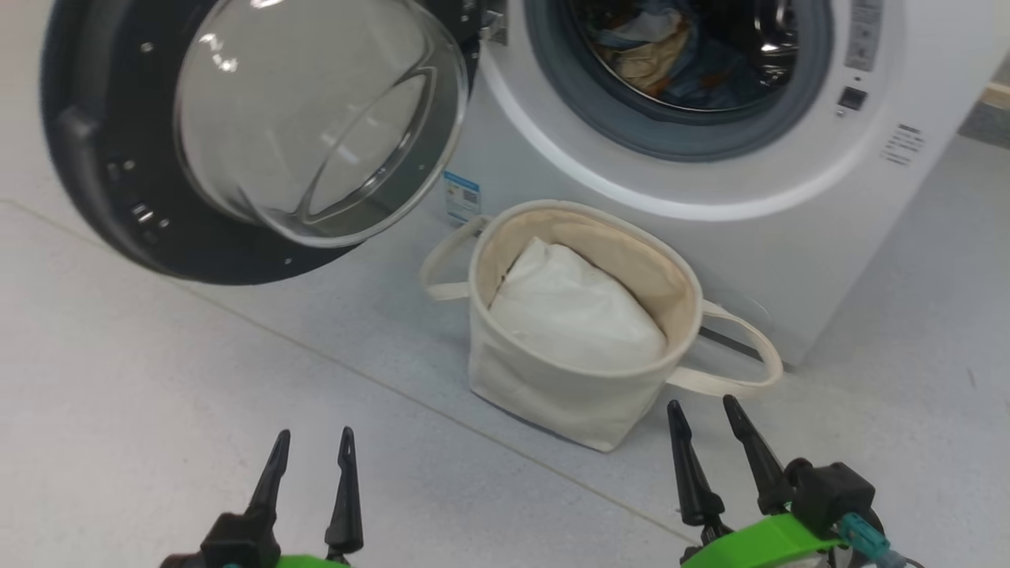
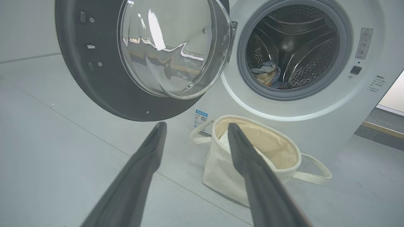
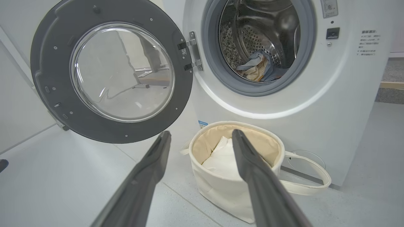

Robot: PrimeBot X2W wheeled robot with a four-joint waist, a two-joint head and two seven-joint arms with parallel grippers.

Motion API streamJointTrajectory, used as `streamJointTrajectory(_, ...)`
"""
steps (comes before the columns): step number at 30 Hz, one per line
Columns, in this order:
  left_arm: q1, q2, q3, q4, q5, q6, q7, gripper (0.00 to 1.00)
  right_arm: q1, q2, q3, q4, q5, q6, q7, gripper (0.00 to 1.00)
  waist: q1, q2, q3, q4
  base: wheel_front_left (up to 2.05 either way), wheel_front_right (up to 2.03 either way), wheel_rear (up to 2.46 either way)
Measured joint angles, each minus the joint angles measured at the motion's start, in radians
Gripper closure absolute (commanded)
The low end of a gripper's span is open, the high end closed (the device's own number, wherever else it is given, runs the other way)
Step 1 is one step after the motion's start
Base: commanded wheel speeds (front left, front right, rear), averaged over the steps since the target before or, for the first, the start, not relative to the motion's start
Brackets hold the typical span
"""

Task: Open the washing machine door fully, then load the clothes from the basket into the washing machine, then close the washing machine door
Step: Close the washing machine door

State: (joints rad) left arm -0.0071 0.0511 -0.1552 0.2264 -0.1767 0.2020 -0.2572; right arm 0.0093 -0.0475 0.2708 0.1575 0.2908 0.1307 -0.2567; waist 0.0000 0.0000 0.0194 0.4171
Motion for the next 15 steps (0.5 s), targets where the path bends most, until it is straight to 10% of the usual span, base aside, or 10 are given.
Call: streamJointTrajectory(15,0.011,0.000,0.007,-0.034,0.011,0.020,0.000,0.00,0.000,0.000,0.054,0.009,-0.001,0.000,0.000,0.00,0.0000,0.0000,0.011,0.104,0.00,0.00,0.00)
